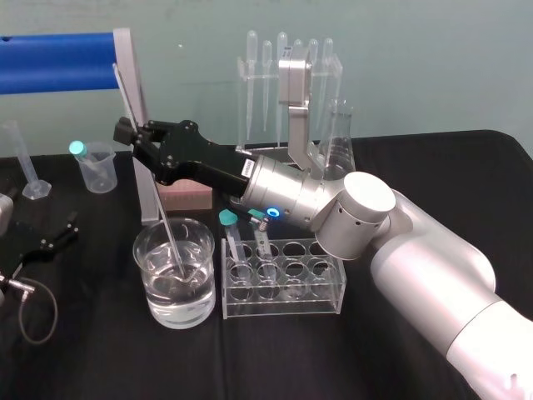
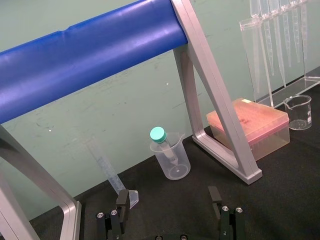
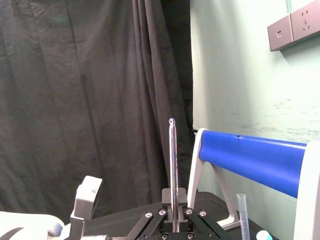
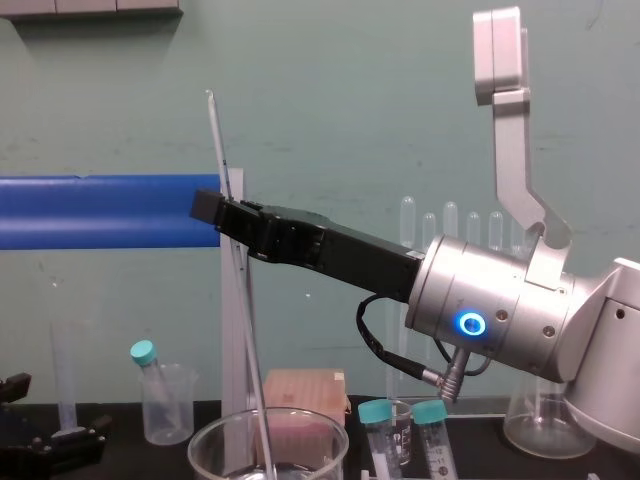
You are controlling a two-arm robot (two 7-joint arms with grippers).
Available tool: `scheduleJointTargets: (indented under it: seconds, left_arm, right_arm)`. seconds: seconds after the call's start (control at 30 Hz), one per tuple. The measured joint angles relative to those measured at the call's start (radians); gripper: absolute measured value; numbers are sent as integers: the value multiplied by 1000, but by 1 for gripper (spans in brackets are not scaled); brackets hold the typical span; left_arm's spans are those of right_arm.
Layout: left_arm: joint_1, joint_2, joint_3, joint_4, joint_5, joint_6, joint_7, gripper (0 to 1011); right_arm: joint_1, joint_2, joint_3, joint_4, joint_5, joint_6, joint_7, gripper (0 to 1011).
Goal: Hold the thermometer with one hand and immerse one end into the beaker, then reinsert it into the test tube rack.
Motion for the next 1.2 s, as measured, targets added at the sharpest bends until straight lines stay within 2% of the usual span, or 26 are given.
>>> scheduleJointTargets:
  seconds: [1.2]
  left_arm:
    - [0,0,0,0,0,0,0,1008]
  right_arm:
    - [0,0,0,0,0,0,0,53]
